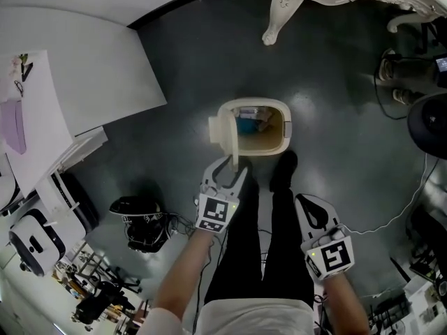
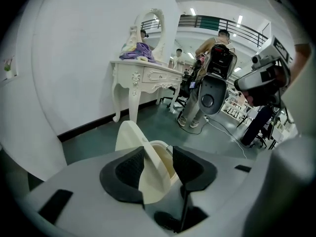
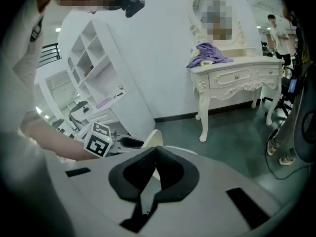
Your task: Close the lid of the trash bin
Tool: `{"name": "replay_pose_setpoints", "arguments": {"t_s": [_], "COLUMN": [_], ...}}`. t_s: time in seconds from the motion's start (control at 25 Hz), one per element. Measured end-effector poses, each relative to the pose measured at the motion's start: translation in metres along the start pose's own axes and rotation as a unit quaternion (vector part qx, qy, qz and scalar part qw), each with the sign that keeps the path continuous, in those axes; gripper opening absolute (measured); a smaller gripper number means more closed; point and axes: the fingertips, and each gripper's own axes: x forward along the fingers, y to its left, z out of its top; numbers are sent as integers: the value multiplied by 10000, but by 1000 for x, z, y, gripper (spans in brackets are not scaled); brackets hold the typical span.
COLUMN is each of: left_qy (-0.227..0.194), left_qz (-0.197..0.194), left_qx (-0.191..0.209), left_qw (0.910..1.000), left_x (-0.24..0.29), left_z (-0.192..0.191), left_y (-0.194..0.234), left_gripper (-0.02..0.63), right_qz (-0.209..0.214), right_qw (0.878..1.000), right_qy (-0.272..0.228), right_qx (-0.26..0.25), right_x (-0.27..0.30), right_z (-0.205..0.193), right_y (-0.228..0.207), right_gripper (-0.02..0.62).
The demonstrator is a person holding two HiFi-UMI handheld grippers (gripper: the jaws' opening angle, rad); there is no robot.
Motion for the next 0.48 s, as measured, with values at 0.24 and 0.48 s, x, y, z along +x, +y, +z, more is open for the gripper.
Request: {"name": "replay_pose_setpoints", "arguments": {"t_s": [0.24,0.48], "left_qy": [85,192], "left_qz": [-210,-439], "left_qx": [173,519], "left_qw": [9996,9975], "left_x": [37,81], "left_z": [-3,-9], "left_y": [-40,-69], "left_gripper": [199,218], "right_qz": [57,68], "right_qw": [9999,9997], "right_qy": [9,121], "right_qx": [104,225], "right_x": [2,5], "right_z": [-14,-38], "right_y": [-25,-54], "right_gripper": [12,12]}}
